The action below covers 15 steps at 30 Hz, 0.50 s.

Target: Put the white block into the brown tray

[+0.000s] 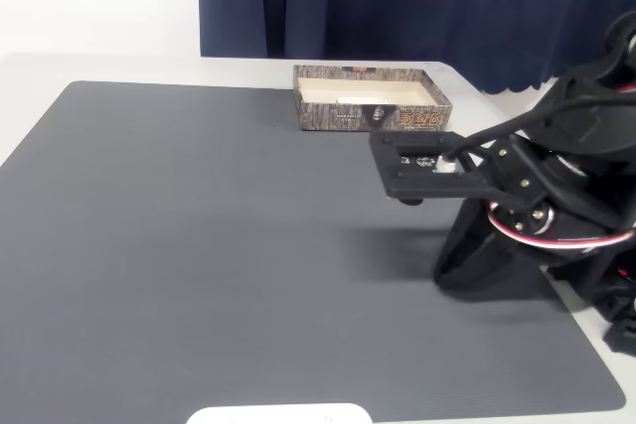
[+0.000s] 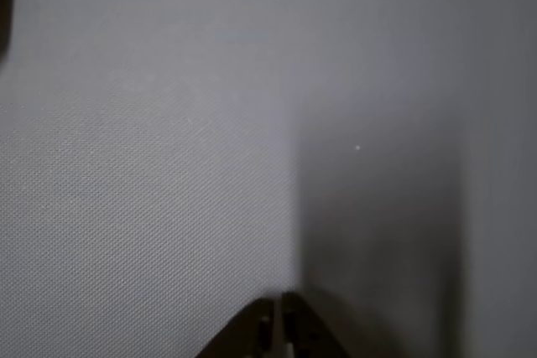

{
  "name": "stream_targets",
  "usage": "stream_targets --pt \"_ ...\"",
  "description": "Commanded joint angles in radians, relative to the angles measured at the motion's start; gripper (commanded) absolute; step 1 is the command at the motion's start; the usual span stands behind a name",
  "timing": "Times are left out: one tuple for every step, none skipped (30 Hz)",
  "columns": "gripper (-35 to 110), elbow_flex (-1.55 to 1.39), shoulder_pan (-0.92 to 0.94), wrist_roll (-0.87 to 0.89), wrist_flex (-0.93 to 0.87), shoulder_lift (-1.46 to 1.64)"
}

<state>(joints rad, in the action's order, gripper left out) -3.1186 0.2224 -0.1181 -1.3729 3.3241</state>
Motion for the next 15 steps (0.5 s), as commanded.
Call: stream_targets --pt "3 0.005 0.003 -0.009 -0.012 -0.011" --pt "3 0.005 -0.002 -0.009 -0.012 -0.011" --pt "2 0.005 -0.003 -0.009 -0.012 -0.011" --pt "2 0.005 -0.003 -0.009 -0.012 -0.011" --pt "2 0.005 -0.003 -0.005 -0.012 -0.011" --pt "2 0.005 -0.003 0.002 -0.012 -0.011" --pt "2 0.005 -0.006 0.026 -0.012 -0.011" --pt "2 0.005 -0.008 0.057 -0.012 -0.011" --pt "2 0.005 -0.011 0.077 -0.012 -0.011" --pt "2 0.005 -0.014 0.087 -0.012 -0.011" --pt "2 0.005 -0.014 0.087 -0.012 -0.011" --pt "2 0.005 -0.014 0.087 -0.012 -0.011" --pt "2 0.005 -0.014 0.087 -0.012 -0.011" --pt "2 0.005 -0.015 0.086 -0.012 -0.011" --pt "2 0.005 -0.015 0.087 -0.012 -0.011"
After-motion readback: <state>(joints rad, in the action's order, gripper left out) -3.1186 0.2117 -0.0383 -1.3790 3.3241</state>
